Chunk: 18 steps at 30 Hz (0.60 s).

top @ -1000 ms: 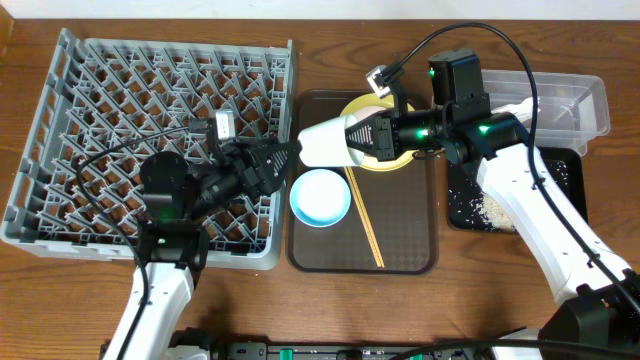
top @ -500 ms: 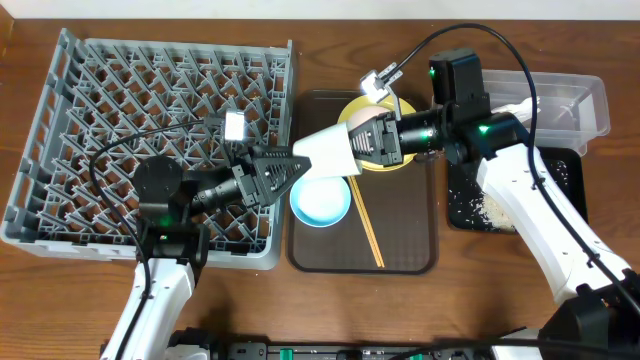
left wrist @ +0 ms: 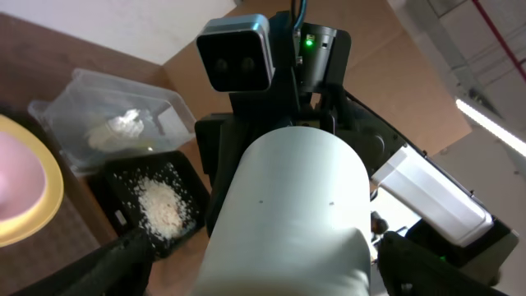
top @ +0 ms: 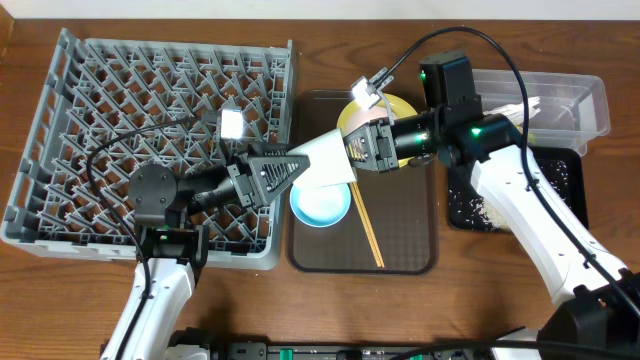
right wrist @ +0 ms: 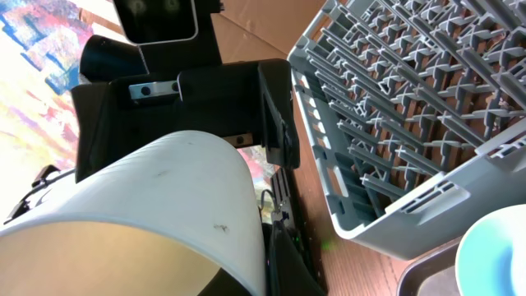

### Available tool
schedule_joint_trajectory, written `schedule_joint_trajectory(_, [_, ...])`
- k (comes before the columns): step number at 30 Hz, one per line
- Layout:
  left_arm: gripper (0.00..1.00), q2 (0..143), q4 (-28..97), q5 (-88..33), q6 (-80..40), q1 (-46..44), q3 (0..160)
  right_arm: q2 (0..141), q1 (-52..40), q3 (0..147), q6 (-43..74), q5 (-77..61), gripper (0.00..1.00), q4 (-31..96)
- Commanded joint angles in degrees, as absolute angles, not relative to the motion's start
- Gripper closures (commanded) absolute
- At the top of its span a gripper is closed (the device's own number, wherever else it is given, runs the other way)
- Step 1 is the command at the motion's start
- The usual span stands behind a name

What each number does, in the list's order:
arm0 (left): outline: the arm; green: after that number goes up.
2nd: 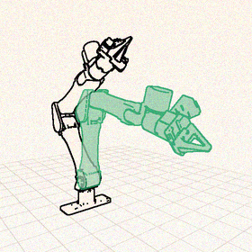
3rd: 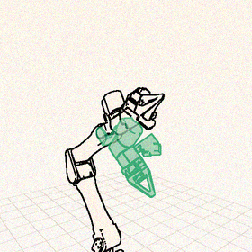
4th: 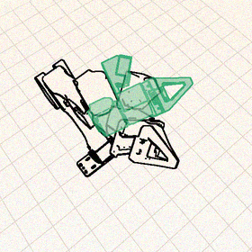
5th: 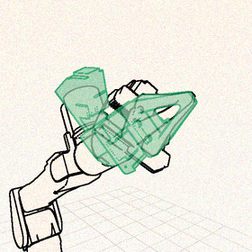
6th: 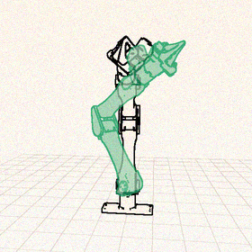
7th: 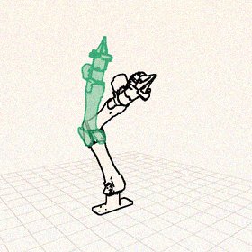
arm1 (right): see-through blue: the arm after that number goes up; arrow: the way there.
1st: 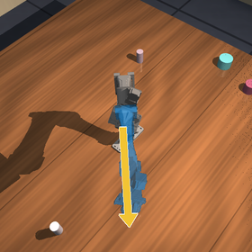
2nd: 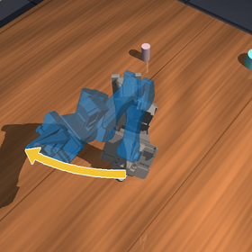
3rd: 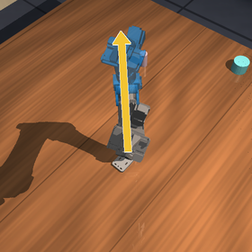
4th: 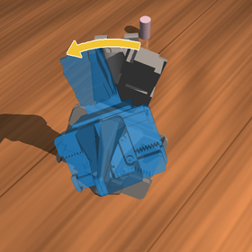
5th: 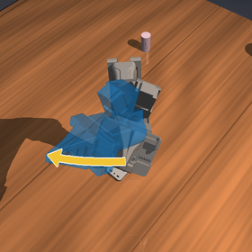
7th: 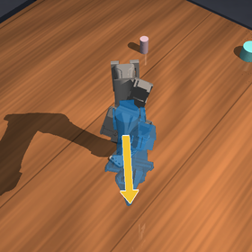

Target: Sort waste into correct bins and load items into the dishwasher

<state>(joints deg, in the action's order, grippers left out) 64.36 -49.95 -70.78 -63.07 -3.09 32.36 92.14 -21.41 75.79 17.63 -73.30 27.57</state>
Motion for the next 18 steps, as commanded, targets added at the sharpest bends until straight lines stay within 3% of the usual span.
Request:
schedule_joint_trajectory(1, [0.12, 64.2, -50.5, -72.1, -65.1, -3.4, 33.2, 92.0, -21.7, 76.0, 18.3, -75.2, 0.99, 27.4])
schedule_joint_trajectory(18, [0.14, 64.2, -50.5, -70.9, -65.1, -8.9, 33.2, 92.0, -21.7, 76.0, 18.4, -75.0, 0.99, 27.5])
